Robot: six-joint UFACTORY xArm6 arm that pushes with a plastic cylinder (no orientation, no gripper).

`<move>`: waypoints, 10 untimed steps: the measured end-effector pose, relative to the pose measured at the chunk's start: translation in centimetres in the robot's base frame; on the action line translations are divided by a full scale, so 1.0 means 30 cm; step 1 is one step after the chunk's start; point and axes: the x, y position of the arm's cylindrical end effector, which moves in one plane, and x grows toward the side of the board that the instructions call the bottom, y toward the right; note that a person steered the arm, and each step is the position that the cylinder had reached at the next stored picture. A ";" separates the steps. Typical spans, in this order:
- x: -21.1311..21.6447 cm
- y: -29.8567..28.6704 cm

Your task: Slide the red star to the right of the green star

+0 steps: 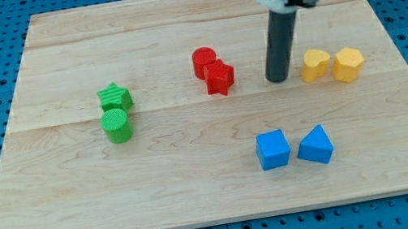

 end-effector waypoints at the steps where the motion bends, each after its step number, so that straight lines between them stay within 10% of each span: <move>1: -0.053 -0.045; 10: -0.009 -0.436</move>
